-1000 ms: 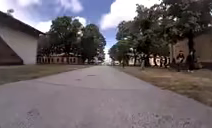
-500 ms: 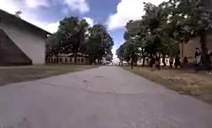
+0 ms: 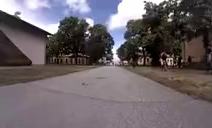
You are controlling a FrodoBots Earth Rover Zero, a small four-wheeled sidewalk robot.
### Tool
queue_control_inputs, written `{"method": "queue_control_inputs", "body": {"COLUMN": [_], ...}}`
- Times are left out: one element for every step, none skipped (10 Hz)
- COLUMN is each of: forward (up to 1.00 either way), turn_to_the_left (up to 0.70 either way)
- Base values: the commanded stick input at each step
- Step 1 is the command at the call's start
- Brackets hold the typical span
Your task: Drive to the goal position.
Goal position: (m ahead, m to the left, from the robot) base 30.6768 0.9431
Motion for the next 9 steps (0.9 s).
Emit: {"method": "queue_control_inputs", "body": {"forward": [0.7,0.7,0.7,0.7,0.7,0.7,0.7,0.7,0.7], "turn_to_the_left": [0.0,0.0,0.0,0.0,0.0,0.0,0.0,0.0,0.0]}}
